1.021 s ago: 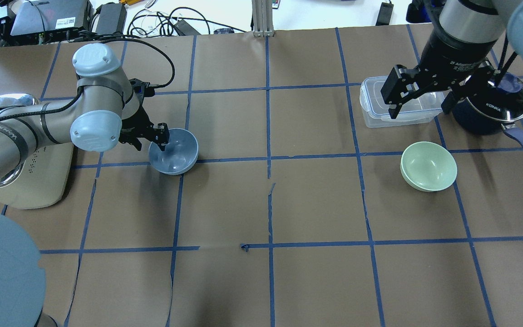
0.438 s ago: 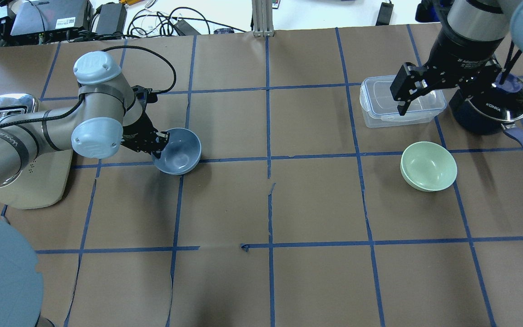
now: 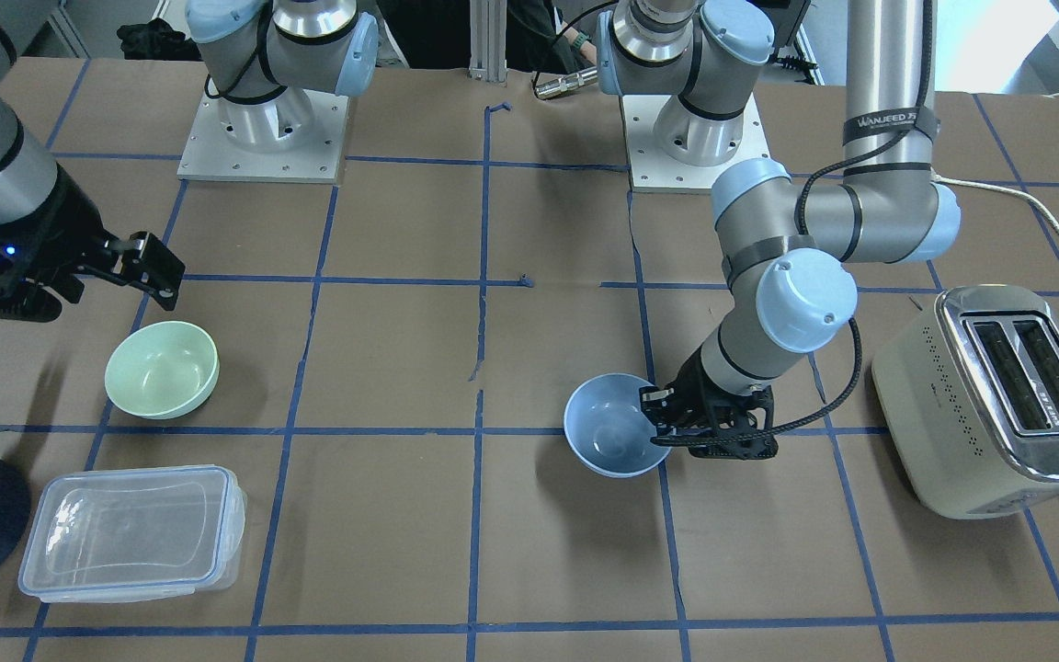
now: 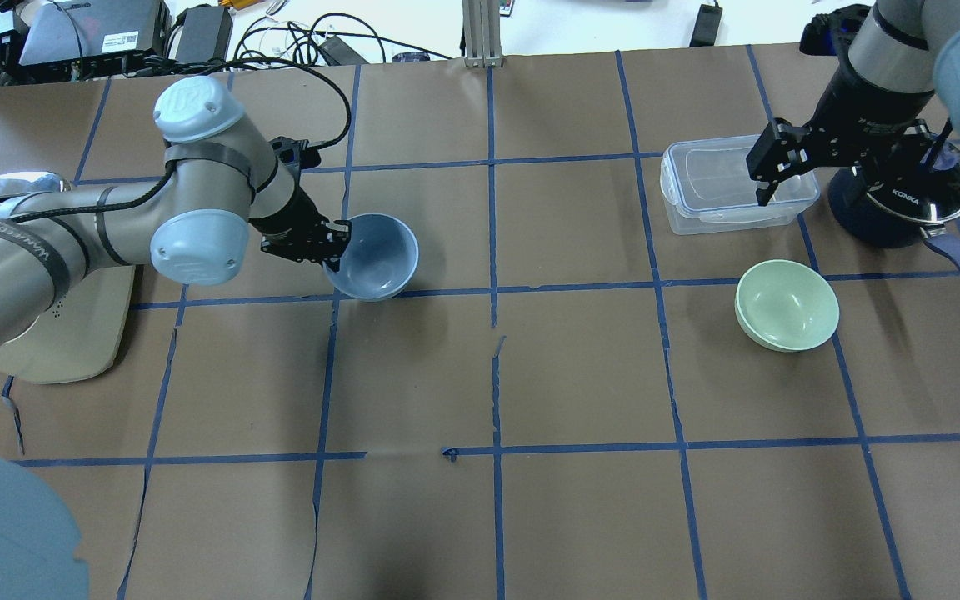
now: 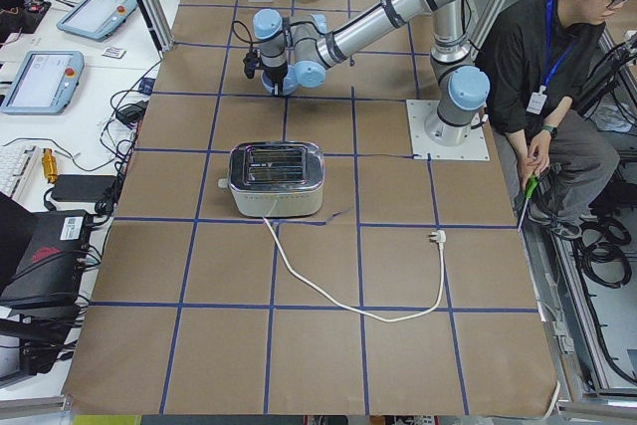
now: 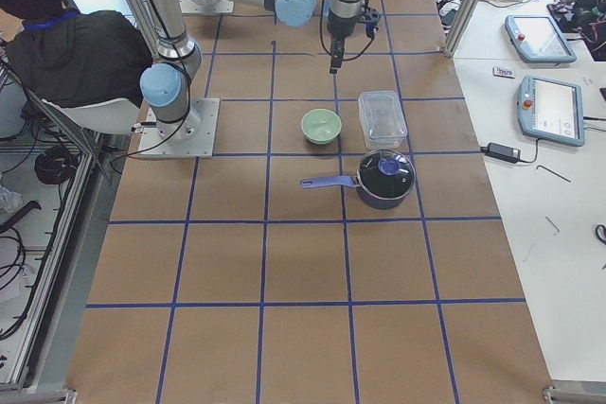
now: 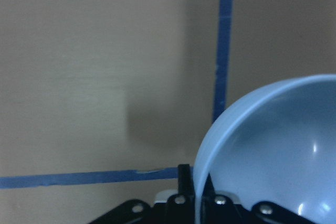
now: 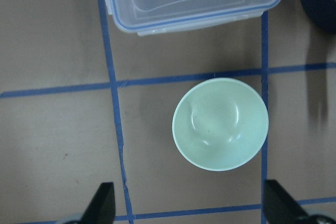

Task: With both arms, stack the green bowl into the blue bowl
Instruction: 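Slide the blue bowl to center with left gripper while right gripper reaches green bowl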

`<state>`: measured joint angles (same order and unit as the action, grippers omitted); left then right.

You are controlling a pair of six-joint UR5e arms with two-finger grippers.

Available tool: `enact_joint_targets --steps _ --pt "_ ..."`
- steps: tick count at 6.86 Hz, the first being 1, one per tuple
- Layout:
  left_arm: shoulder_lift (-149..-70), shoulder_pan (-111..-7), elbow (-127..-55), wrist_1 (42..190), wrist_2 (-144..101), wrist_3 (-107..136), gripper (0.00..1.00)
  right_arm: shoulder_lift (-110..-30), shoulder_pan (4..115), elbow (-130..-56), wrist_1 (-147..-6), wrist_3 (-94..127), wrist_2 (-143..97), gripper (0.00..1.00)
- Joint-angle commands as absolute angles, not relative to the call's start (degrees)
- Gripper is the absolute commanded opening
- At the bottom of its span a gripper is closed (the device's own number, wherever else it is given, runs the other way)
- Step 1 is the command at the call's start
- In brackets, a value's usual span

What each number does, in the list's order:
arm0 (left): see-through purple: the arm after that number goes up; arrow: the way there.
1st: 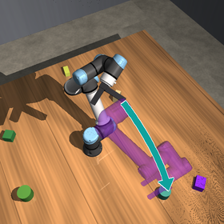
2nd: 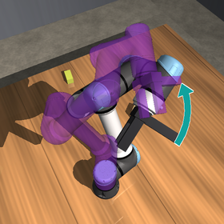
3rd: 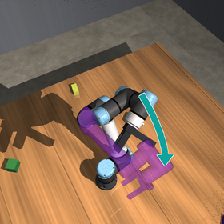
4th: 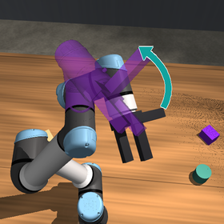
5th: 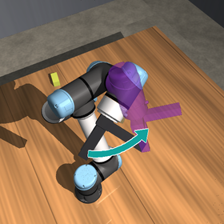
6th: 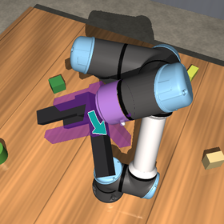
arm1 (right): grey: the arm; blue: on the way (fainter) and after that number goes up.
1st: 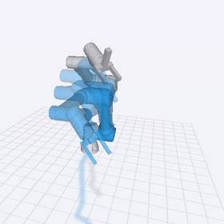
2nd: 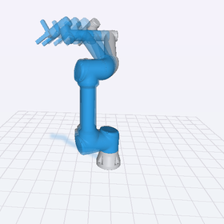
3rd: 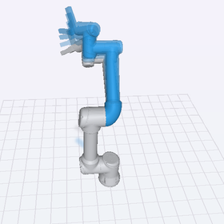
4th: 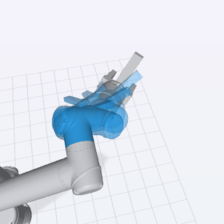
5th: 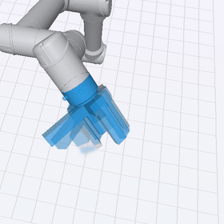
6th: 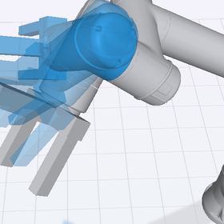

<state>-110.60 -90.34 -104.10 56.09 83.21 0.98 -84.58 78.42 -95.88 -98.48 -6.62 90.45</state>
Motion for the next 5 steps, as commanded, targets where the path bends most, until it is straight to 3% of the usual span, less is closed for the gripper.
enact_joint_targets --steps 1,5 --pt "-111.0 -101.8 -102.2 55.6 82.9 17.2 0.00 -83.5 77.5 -105.5 -113.4 -6.2 90.2 1.00" --pt "-114.0 -108.1 -102.4 49.8 82.9 27.1 0.00 -79.2 77.7 -111.3 -122.5 -6.2 90.0 1.00"
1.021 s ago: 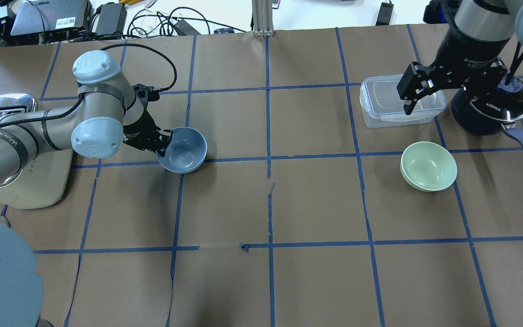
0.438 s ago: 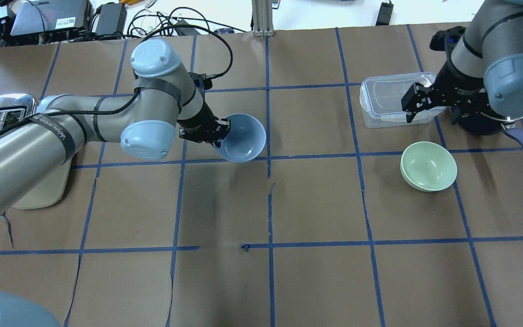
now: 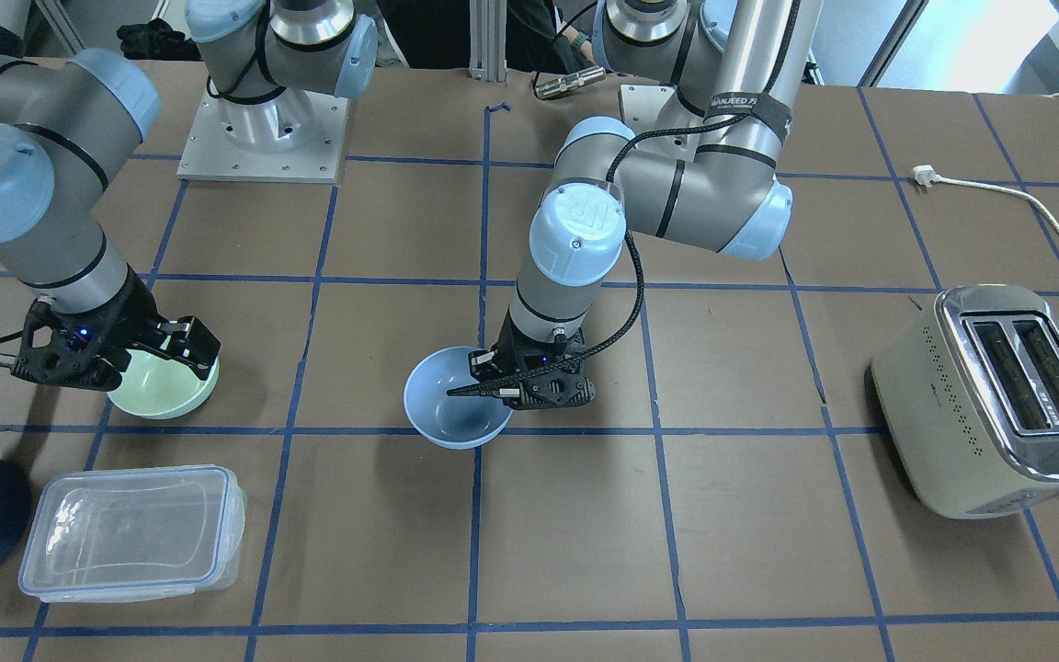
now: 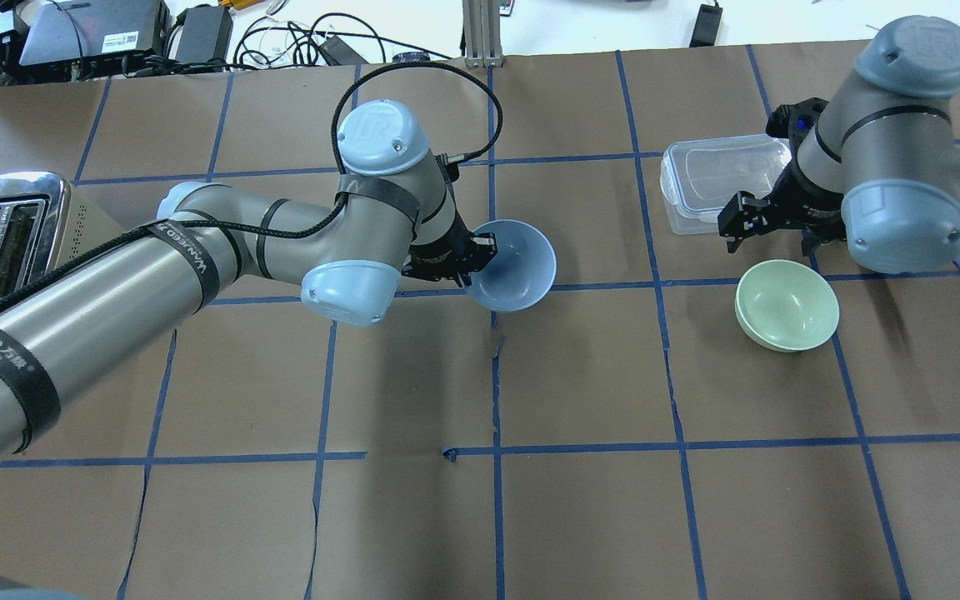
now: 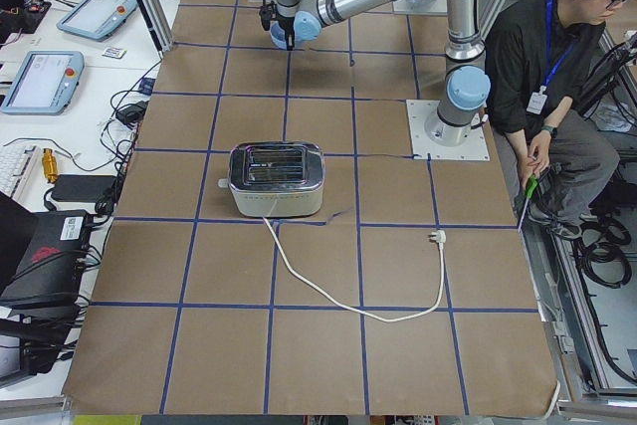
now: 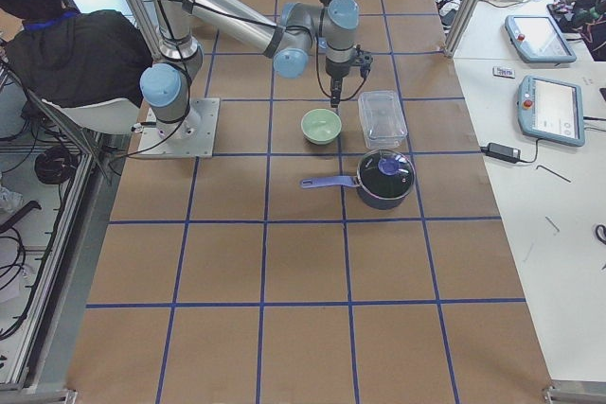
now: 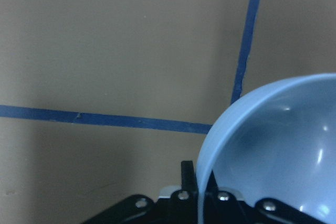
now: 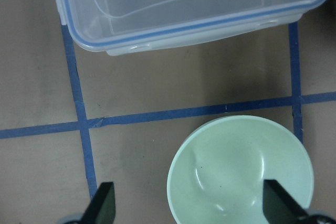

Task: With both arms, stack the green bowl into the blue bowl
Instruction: 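Slide the blue bowl to center with left gripper while right gripper reaches green bowl, then release blue bowl, raise left gripper while right gripper grasps green bowl rim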

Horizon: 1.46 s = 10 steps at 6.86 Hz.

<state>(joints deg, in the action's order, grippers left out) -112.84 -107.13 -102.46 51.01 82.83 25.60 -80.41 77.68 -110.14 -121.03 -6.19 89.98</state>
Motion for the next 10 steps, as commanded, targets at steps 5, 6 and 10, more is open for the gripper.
enact_joint_targets --steps 5,6,10 --pt "-115.5 -108.0 -103.0 47.4 83.9 25.8 0.06 -74.7 77.7 -114.7 -122.9 -6.1 89.9 0.92" --pt "-115.7 -108.0 -103.0 47.4 85.2 26.0 0.74 -74.6 77.6 -115.3 -123.1 -6.0 90.0 0.76" --pt "-112.3 -106.4 -101.4 48.3 88.3 25.0 1.00 -74.6 77.5 -116.1 -123.0 -4.9 90.3 0.00"
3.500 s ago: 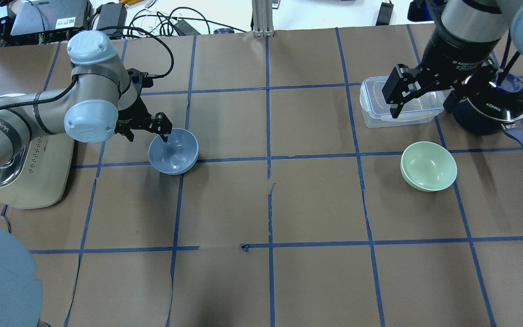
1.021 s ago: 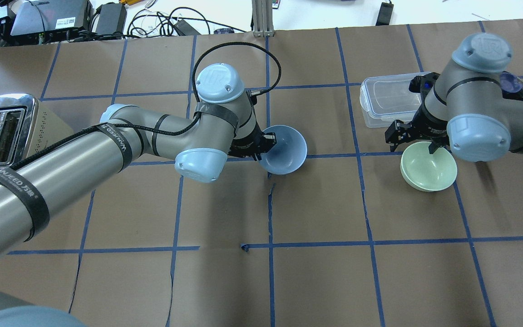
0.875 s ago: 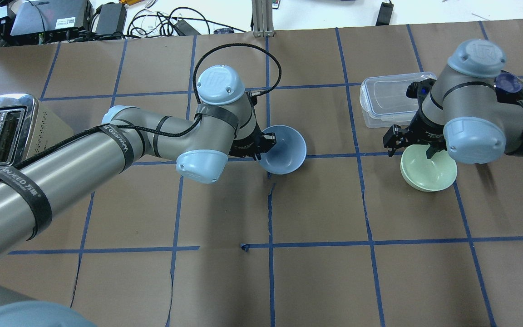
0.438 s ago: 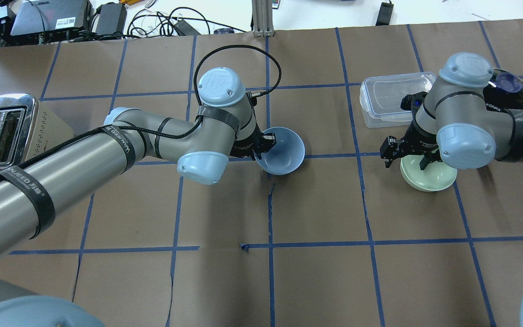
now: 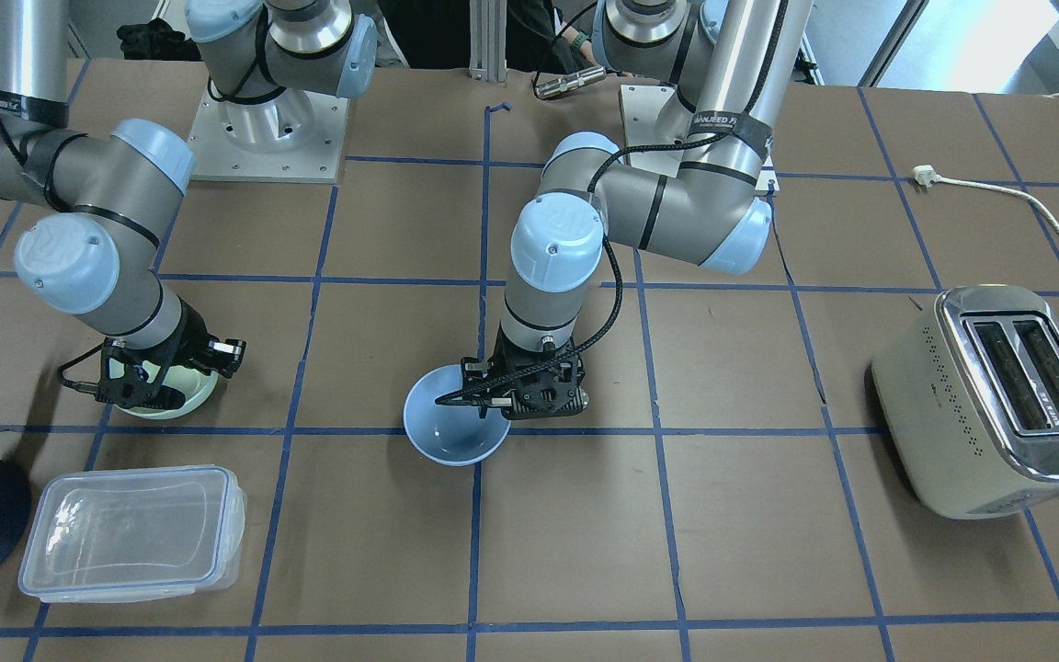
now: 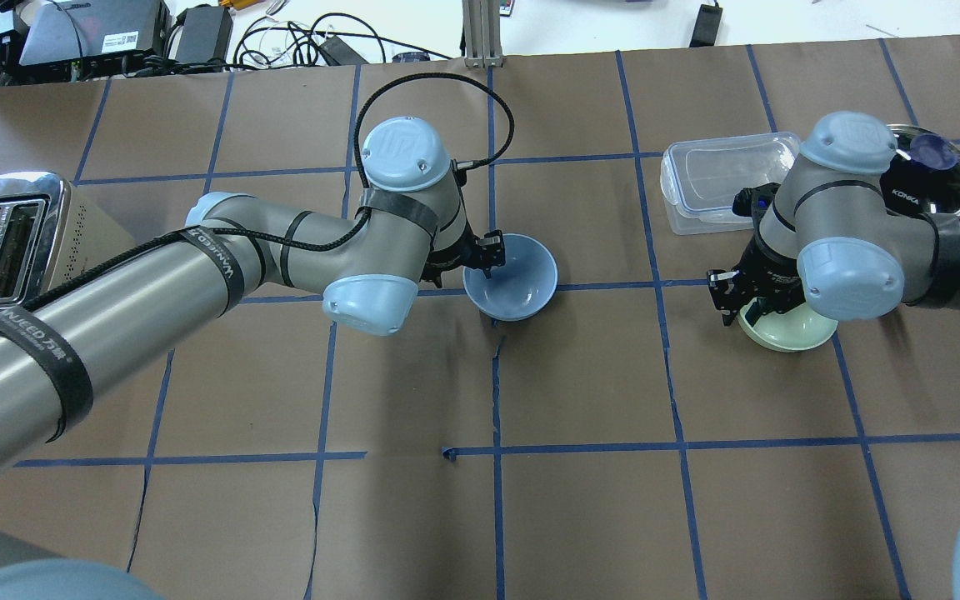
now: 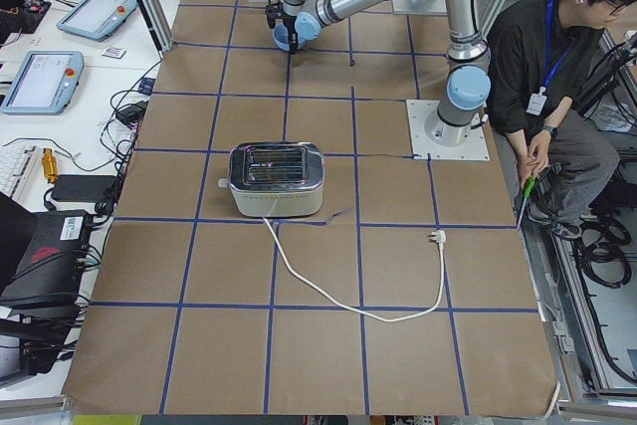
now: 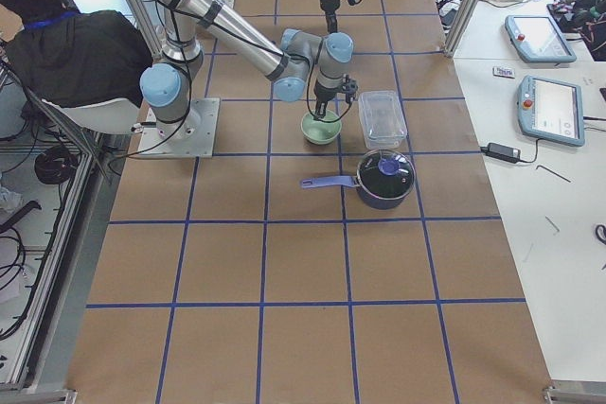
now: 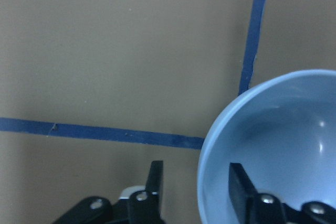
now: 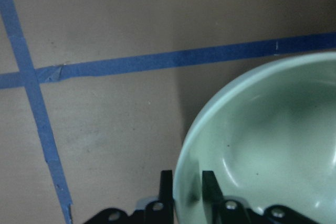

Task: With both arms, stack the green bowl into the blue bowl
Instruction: 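Release blue bowl, raise left gripper while right gripper grasps green bowl rim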

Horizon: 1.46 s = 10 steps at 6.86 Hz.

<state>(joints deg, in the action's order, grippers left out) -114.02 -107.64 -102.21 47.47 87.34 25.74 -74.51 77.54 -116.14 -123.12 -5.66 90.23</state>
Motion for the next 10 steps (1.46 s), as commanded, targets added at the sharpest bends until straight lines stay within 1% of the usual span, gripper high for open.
enact_joint_targets --steps 1,4,5,6,7,9,10 --pt "-109.1 -104.8 -101.1 51.5 91.7 19.7 1.00 -75.1 77.5 -115.7 -123.0 -3.7 90.4 0.00" --pt "-98.0 -97.0 -100.1 68.9 93.3 7.0 1.00 -76.9 78.0 -110.0 -119.4 -1.1 91.1 0.00" --pt "-93.7 -94.2 -98.2 74.4 93.3 3.7 1.00 -77.3 78.8 -107.0 -116.4 3.0 90.5 0.00" --pt "-91.8 -92.2 -93.2 84.1 92.9 3.6 1.00 -77.2 81.2 -103.3 -113.3 5.2 90.5 0.00" --pt "-91.6 -91.5 -88.6 89.2 92.6 3.5 1.00 -76.3 85.0 -99.6 -112.2 11.1 90.3 0.00" --pt "-92.5 -91.8 -86.6 88.0 92.4 3.5 1.00 -73.6 93.0 -95.6 -111.4 22.4 90.3 0.00" --pt "-92.4 -91.0 -87.0 87.8 92.4 3.4 1.00 -70.9 96.3 -92.5 -111.1 22.9 90.9 0.00"
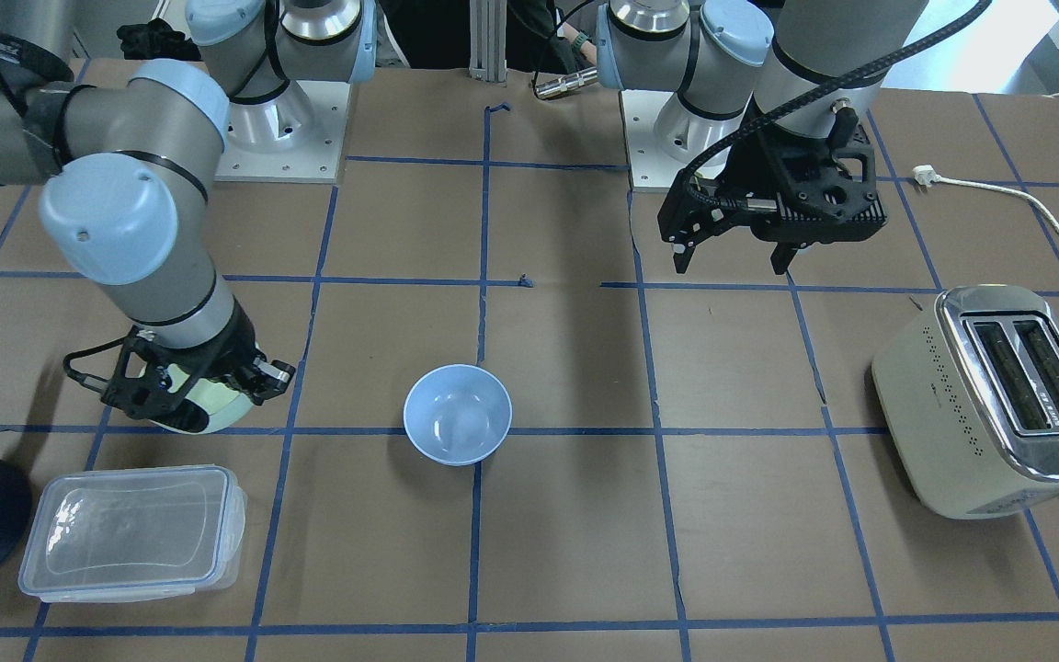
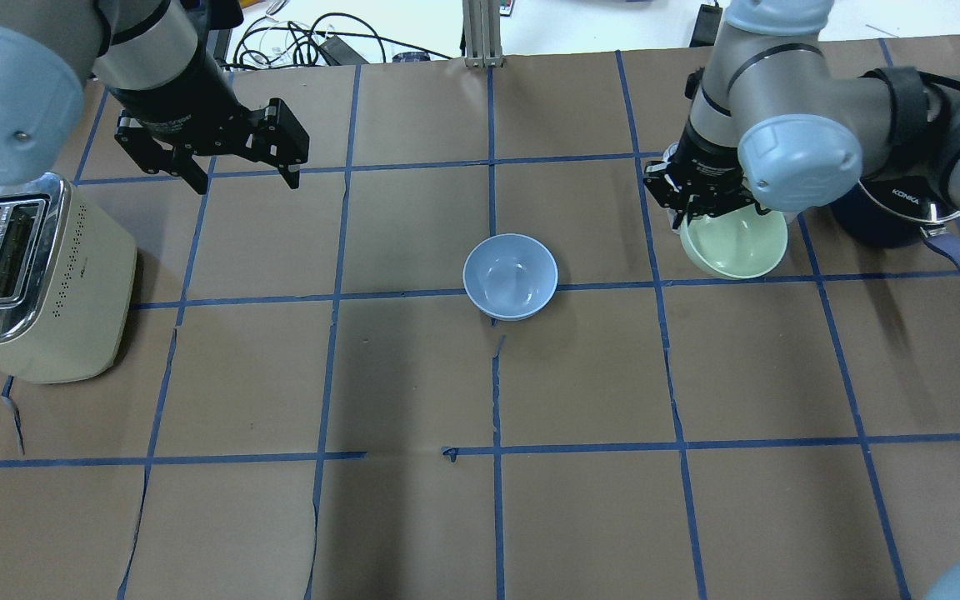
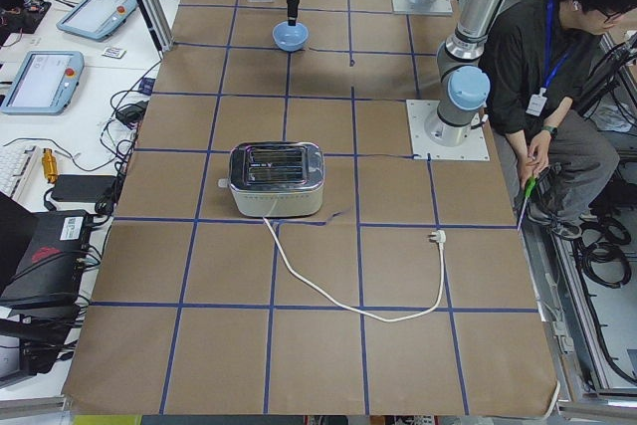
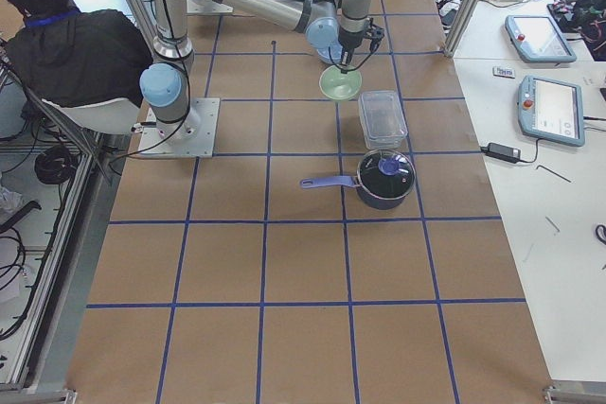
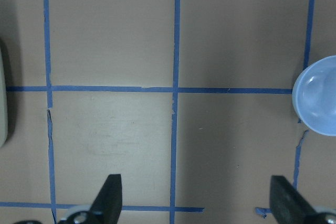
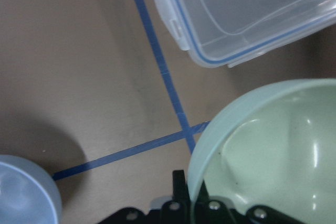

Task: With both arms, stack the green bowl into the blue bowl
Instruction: 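Lift the pale green bowl with the right gripper and carry it over the blue bowl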

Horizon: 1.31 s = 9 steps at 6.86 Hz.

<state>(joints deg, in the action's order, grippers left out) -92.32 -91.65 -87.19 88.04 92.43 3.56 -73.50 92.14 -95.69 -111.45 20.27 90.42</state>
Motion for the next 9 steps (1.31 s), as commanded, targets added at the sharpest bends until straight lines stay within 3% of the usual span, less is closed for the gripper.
enact_joint_targets --steps 1,4,9 --pt "-92.4 -91.4 -86.7 87.7 92.8 3.4 1.00 -67.4 100.2 -88.1 -109.4 26.0 91.0 0.00" --pt "-92.8 -91.4 -86.7 86.8 92.4 1.6 1.00 -58.2 107.5 -76.4 -105.6 37.0 90.1 0.00" --pt "-92.4 -91.1 -87.0 86.7 92.3 1.6 1.00 -56.9 111.3 -75.7 -103.3 41.0 87.5 0.00"
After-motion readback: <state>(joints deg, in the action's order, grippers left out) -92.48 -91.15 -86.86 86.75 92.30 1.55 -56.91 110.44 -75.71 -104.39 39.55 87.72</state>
